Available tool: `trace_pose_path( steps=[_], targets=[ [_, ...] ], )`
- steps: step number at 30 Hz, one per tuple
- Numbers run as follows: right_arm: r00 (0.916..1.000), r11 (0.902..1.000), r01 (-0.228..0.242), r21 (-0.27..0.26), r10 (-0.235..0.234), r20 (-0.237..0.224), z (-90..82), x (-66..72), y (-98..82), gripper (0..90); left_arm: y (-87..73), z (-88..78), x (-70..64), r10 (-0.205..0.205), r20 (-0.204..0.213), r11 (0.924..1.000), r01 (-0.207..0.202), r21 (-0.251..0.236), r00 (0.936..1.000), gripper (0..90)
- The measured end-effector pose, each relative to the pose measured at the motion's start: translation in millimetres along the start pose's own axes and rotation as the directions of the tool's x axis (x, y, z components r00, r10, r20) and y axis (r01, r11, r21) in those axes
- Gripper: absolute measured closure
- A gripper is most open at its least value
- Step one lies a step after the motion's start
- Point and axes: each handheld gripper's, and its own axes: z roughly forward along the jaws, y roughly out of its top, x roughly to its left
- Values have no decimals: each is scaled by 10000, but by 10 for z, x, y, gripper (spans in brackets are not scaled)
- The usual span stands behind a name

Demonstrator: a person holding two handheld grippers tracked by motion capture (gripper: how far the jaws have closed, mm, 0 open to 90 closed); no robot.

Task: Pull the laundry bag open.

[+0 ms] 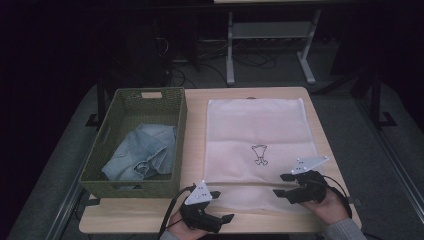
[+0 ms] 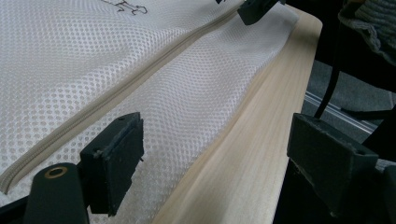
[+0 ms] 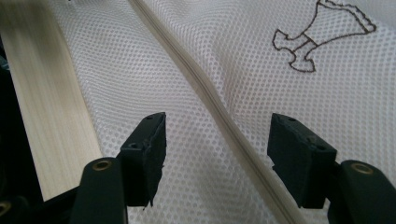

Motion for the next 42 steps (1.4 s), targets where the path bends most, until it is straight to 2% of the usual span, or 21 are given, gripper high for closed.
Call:
trace_pose_path(
  steps=[4,7,10,14,15,18,20,23,27,29,34,36,37,42],
  targets=[
    [9999,9998,-153,-92,154,69,-49,-12,-38,352,9,20,20,-292,101,9995,291,98,9995,184],
    [9995,9996,-272,-125,274,178,-87,-22,-57,345,25,28,50,-715,230,9974,713,72,9972,190],
    [9990,9990,-423,-159,426,149,-115,-39,-78,344,36,34,65,-1106,151,9938,1104,120,9938,196],
    [9967,9969,-792,-17,792,151,-140,-57,-104,344,62,47,65,-1455,250,9890,1447,321,9890,202],
    [9960,9964,-840,74,838,299,-162,-50,-115,345,75,51,58,-1539,235,9876,1530,363,9878,199],
    [9955,9964,-852,1,851,408,-194,-46,-129,345,126,75,59,-1866,457,9820,1849,384,9814,196],
    [9943,9955,-945,-64,947,489,-225,-47,-146,347,171,111,70,-2264,701,9737,2237,441,9715,196],
    [9909,9933,-1155,13,1152,693,-272,-56,-174,353,279,197,96,-2707,828,9619,2660,630,9591,213],
    [9892,9919,-1271,14,1266,741,-300,-65,-191,363,360,264,109,-2869,912,9567,2805,774,9536,217],
    [9863,9896,-1432,109,1418,838,-317,-83,-204,372,414,308,112,-2898,888,9554,2825,857,9530,232],
    [9844,9879,-1545,128,1528,872,-340,-106,-221,385,504,435,144,-3196,1085,9453,3090,1041,9413,249],
    [9812,9852,-1703,196,1677,954,-349,-117,-229,388,530,490,149,-3240,1087,9431,3118,1157,9398,251],
    [9799,9839,-1774,225,1745,962,-355,-126,-234,390,544,520,148,-3319,1107,9401,3188,1204,9368,261],
    [9787,9827,-1843,202,1815,958,-394,-142,-257,398,627,640,142,-3417,1163,9360,3266,1310,9326,286]
  ],
)
